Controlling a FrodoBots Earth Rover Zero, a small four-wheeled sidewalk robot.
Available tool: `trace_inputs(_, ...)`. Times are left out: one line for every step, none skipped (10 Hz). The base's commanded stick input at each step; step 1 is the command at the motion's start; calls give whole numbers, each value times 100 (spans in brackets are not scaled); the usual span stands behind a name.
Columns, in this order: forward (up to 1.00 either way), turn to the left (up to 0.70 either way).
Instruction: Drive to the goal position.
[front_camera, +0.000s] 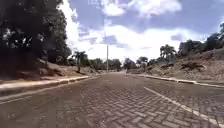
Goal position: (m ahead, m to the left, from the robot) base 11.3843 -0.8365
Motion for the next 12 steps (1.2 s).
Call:
trace_inputs(100, 0)
trace_inputs(100, 0)
trace_inputs(100, 0)
trace_inputs(100, 0)
trace_inputs(100, 0)
trace_inputs(100, 0)
trace_inputs(100, 0)
trace_inputs(100, 0)
trace_inputs(100, 0)
trace_inputs(100, 0)
trace_inputs(100, 0)
trace_inputs(100, 0)
